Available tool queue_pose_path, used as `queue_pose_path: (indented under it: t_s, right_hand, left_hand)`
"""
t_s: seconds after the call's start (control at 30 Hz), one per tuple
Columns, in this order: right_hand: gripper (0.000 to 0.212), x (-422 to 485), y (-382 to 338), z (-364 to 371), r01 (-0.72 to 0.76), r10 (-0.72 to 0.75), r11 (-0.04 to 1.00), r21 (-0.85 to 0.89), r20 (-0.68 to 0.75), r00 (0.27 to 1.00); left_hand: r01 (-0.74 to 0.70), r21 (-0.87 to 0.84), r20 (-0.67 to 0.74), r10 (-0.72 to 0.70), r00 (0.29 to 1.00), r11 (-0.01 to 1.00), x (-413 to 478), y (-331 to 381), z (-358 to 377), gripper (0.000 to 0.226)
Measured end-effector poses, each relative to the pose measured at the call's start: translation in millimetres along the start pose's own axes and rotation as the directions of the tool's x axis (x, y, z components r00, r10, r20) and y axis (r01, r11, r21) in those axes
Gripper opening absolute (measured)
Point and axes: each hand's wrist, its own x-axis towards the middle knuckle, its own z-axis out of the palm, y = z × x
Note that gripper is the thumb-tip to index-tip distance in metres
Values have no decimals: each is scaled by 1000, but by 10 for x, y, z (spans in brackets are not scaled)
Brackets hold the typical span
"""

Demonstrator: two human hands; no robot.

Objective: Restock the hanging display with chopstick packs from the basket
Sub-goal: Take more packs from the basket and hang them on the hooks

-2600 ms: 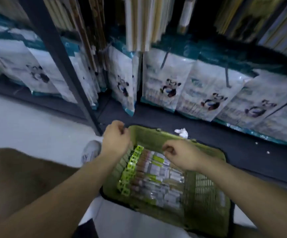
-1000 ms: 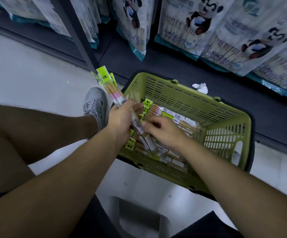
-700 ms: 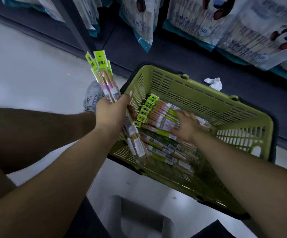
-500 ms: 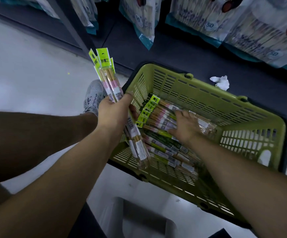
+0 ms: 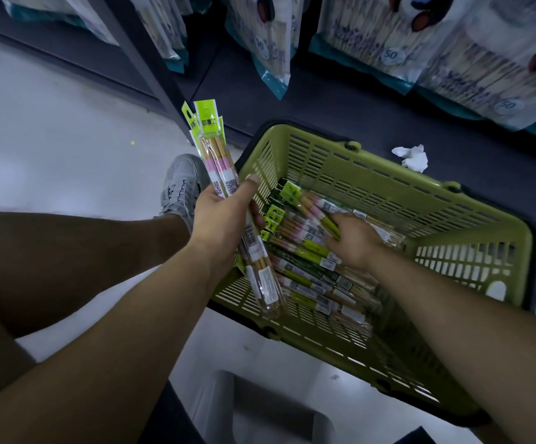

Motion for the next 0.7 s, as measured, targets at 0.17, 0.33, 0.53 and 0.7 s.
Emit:
queue_pose_path:
  t_s: [0.17,0.33,0.53,0.7]
  right_hand:
    - [14,-330,-312,-453,15,11,966,259,-99,995]
    - [23,-835,-858,-971,139,-75,886,442,-160,984]
    - [41,-1441,-1230,-1166,173,-12,802,571,-274,962]
    - [29,-1775,-1371,-1193,279,1,826,490,-496,868]
  left_hand:
    - [27,-28,58,-26,998,999,-94,45,77,28]
    - [96,-134,167,-73,983,986,-290,135,248,30]
    - [113,-225,274,-49,960,968,-652,345,523,84]
    - [39,-302,288,52,956,953,-882,506,713,56]
